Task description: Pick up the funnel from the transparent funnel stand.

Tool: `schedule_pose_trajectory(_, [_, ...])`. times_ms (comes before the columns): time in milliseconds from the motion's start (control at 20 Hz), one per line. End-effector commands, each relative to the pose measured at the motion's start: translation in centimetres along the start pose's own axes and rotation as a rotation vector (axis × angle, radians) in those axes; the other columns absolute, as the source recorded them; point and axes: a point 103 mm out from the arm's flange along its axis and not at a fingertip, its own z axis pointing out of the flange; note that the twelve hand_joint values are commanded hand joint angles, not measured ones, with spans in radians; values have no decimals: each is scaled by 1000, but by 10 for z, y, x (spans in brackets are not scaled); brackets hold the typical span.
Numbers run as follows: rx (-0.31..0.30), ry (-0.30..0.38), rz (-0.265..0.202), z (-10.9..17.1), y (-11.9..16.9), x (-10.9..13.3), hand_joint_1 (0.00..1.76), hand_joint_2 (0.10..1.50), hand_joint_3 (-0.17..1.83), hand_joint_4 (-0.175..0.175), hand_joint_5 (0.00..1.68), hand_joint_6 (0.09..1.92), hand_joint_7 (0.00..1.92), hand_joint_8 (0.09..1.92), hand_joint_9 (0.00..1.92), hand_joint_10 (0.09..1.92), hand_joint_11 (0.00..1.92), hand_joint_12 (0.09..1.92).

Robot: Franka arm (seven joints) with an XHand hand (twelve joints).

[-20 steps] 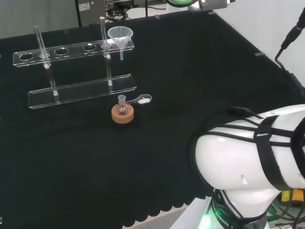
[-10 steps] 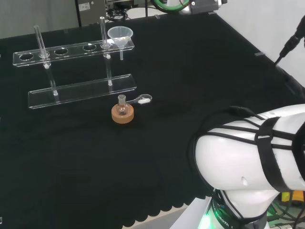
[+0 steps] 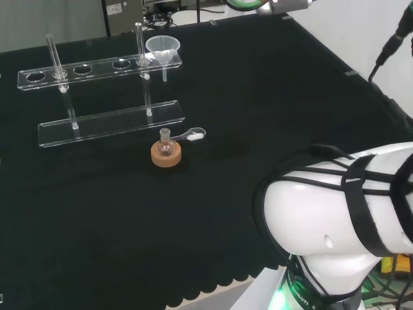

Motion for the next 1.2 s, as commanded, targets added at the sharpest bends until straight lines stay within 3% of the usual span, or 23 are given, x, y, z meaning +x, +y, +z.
schedule_pose_trajectory(50, [29, 10, 1, 18, 57, -69, 0, 1182, 410, 26, 167, 87, 4, 239, 66, 611, 0, 1351])
schedule_pose_trajectory(350, [31, 28, -52, 31, 116, -68, 0, 1178, 361, 26, 159, 87, 8, 274, 84, 617, 0, 1362])
schedule_pose_trajectory(550, [26, 54, -64, 47, 144, -73, 34, 1154, 331, 27, 156, 87, 36, 309, 113, 632, 0, 1379])
schedule_pose_trajectory(600, [0, 26, -44, 48, 148, -61, 57, 1140, 321, 27, 155, 87, 51, 323, 130, 640, 0, 1386])
schedule_pose_trajectory(650, [1, 43, -44, 51, 150, -55, 86, 1124, 311, 26, 154, 87, 64, 337, 147, 648, 4, 1393])
schedule_pose_trajectory(900, [78, 72, -116, 72, 171, -36, 296, 1016, 256, 21, 157, 87, 90, 394, 202, 676, 21, 1411])
schedule_pose_trajectory(1150, [157, 79, -147, 92, 195, -28, 407, 934, 242, 12, 181, 87, 60, 545, 221, 690, 31, 1419])
schedule_pose_trajectory(1200, [181, 77, -135, 96, 198, -24, 419, 923, 239, 8, 194, 87, 60, 558, 225, 692, 32, 1420])
